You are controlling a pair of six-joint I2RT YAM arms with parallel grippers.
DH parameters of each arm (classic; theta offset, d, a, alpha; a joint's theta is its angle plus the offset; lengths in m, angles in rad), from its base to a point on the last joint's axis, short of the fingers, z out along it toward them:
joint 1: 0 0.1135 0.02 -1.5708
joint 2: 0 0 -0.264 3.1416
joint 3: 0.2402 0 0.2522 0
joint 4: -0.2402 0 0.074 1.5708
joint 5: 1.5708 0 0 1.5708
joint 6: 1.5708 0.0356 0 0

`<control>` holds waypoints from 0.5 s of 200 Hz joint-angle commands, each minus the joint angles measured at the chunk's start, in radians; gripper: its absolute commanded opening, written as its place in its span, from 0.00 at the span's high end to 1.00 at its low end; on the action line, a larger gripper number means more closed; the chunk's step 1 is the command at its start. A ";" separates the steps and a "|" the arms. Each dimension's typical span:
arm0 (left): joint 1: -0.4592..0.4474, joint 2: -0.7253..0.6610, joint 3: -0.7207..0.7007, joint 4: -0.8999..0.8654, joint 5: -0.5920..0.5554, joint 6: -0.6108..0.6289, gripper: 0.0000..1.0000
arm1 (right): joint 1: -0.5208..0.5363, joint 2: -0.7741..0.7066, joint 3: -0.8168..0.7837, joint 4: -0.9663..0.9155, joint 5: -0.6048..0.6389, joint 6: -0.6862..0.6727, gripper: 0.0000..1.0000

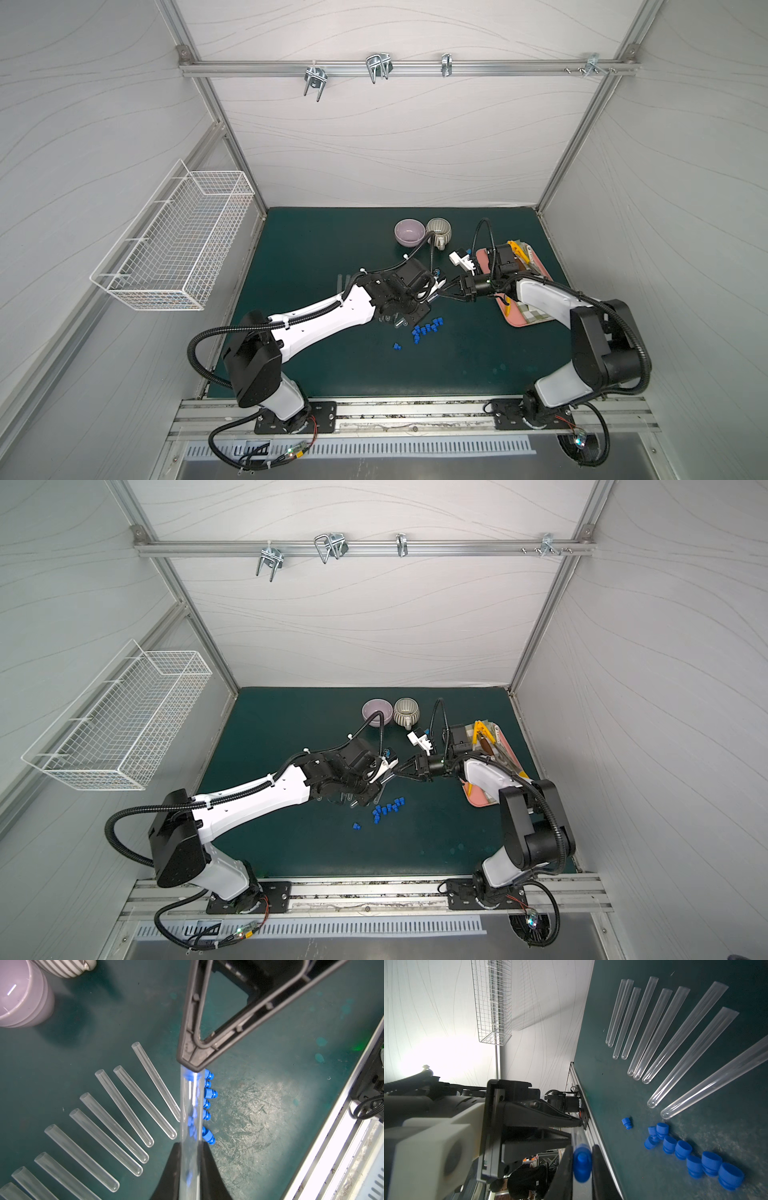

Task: Remove stoppers from test tubes
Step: Open the stopper on the test tube.

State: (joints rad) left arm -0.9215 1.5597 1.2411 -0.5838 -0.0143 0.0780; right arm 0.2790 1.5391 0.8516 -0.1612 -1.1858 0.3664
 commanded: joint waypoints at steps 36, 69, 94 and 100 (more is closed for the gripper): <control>0.002 0.000 -0.009 -0.112 -0.119 0.028 0.98 | -0.055 -0.054 0.060 -0.221 0.136 -0.148 1.00; 0.002 -0.003 -0.018 -0.119 -0.126 0.024 0.98 | -0.090 -0.067 0.026 -0.109 0.055 -0.066 1.00; 0.001 -0.006 -0.018 -0.120 -0.130 0.026 0.98 | -0.095 -0.070 0.023 -0.088 0.041 -0.048 1.00; 0.001 -0.007 -0.019 -0.120 -0.131 0.027 0.98 | -0.096 -0.070 0.019 -0.083 0.039 -0.042 1.00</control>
State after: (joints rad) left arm -0.9386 1.5600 1.2411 -0.5358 -0.0490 0.1020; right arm 0.2317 1.4929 0.8822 -0.2825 -1.1580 0.3061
